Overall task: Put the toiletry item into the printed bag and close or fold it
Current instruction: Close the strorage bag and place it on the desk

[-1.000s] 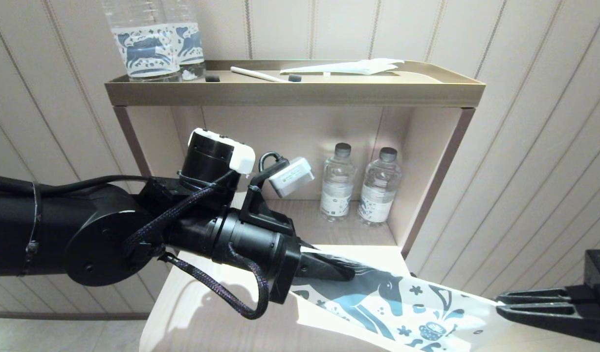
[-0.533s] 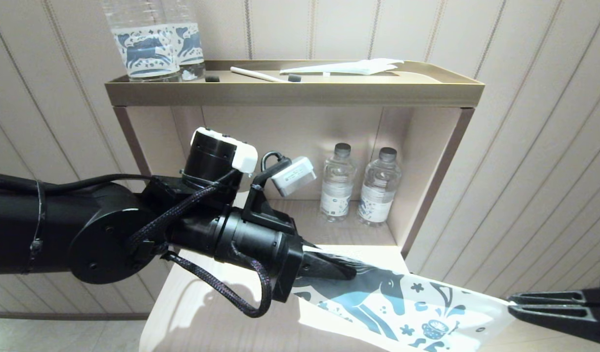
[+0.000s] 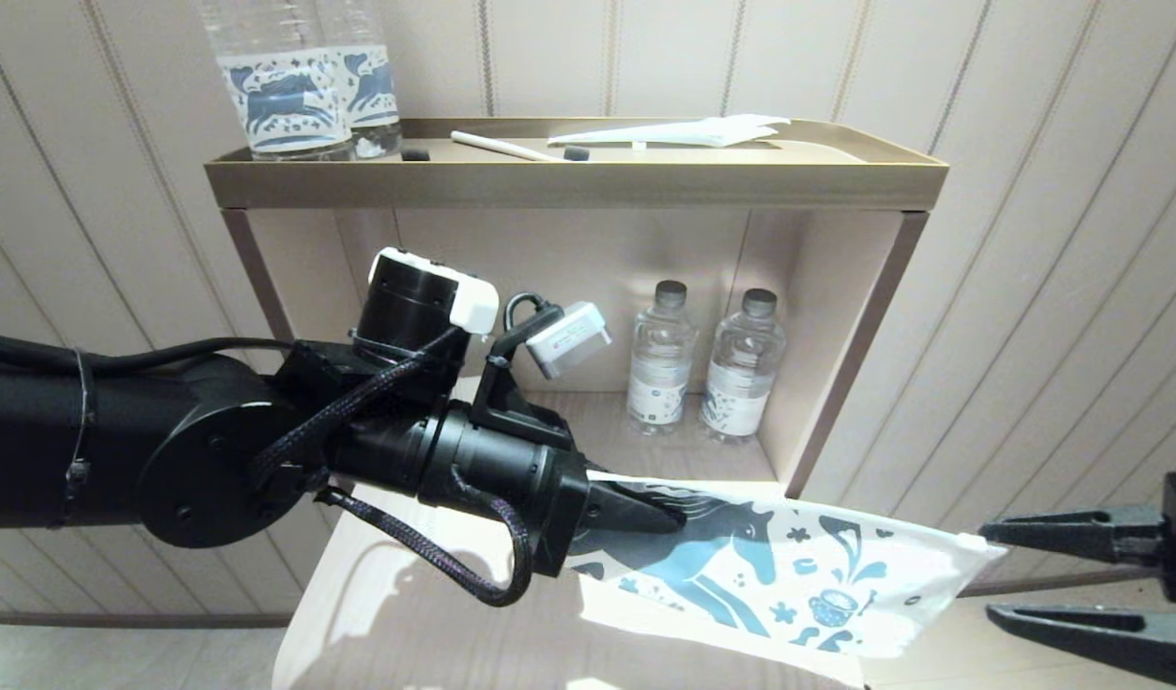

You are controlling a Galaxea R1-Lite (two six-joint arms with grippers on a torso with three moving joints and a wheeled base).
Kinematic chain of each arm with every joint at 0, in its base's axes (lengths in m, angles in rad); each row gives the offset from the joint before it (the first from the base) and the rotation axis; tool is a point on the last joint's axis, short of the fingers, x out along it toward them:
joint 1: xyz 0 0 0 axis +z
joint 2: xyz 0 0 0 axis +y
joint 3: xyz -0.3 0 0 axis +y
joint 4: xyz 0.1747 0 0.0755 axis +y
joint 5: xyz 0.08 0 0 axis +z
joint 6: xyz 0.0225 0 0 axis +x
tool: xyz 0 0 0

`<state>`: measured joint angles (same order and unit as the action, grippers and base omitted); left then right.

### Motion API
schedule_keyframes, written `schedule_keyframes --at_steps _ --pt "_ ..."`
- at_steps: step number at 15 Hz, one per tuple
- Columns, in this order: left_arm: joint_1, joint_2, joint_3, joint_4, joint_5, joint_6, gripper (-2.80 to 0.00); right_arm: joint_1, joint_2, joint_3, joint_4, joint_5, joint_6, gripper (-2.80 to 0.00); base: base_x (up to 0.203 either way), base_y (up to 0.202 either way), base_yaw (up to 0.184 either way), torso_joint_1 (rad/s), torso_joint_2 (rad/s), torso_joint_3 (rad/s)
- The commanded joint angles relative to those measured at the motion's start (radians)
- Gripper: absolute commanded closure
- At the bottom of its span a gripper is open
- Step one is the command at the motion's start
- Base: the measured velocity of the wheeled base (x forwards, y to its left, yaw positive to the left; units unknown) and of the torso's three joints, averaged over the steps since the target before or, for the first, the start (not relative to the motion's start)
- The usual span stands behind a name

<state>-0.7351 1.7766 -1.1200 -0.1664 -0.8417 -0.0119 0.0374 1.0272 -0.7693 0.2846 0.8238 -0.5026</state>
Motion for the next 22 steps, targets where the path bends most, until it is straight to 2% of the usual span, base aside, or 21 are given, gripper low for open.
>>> schedule_keyframes --at_steps 1,3,5,7,8,11,14,16,19,20,22 --pt "0.005 0.009 -0.002 -0.004 -0.002 0.000 0.00 -0.004 0.010 -0.013 -0.018 0.008 0.000 -2.80 0.000 0.000 0.000 0.000 0.00 0.000" --pt "0.025 0.059 -0.020 -0.007 0.031 0.000 0.00 -0.008 -0.019 -0.041 -0.020 0.012 0.012 -2.80 0.000 0.000 0.000 0.000 0.00 0.000" --pt "0.066 0.132 -0.044 -0.008 0.045 0.001 0.00 -0.007 -0.058 -0.057 -0.021 0.007 0.112 -2.80 0.000 0.000 0.000 0.000 0.00 0.000" --pt "0.111 0.181 -0.073 -0.002 0.053 0.001 0.00 -0.015 -0.084 -0.066 -0.017 0.003 0.153 -2.80 0.000 0.000 0.000 0.000 0.00 0.000" --pt "0.120 0.206 -0.085 0.003 0.062 0.001 0.00 -0.030 -0.089 -0.062 -0.018 0.004 0.154 -2.80 0.000 0.000 0.000 0.000 0.00 0.000" --pt "0.129 0.287 -0.132 0.036 0.159 0.003 0.00 -0.031 -0.093 -0.054 -0.019 0.012 0.160 -2.80 0.000 0.000 0.000 0.000 0.00 0.000" --pt "0.128 0.290 -0.132 0.056 0.210 0.001 0.00 -0.037 -0.105 -0.033 -0.025 0.015 0.157 -2.80 0.000 0.000 0.000 0.000 0.00 0.000" --pt "0.128 0.279 -0.122 0.064 0.266 0.001 0.00 -0.033 -0.113 -0.027 -0.025 0.020 0.157 -2.80 0.000 0.000 0.000 0.000 0.00 0.000" --pt "0.128 0.249 -0.082 0.076 0.279 0.001 0.00 -0.030 -0.119 -0.024 -0.025 0.021 0.157 -2.80 0.000 0.000 0.000 0.000 0.00 0.000" --pt "0.128 0.239 -0.071 0.076 0.279 0.001 -2.80 -0.030 -0.121 -0.022 -0.025 0.021 0.157 -2.80 0.000 0.000 0.000 0.000 0.00 0.000" --pt "0.128 0.226 -0.072 0.078 0.279 0.001 -2.80 -0.030 -0.134 -0.017 -0.024 0.021 0.157 -2.80 0.000 0.000 0.000 0.000 0.00 0.000"
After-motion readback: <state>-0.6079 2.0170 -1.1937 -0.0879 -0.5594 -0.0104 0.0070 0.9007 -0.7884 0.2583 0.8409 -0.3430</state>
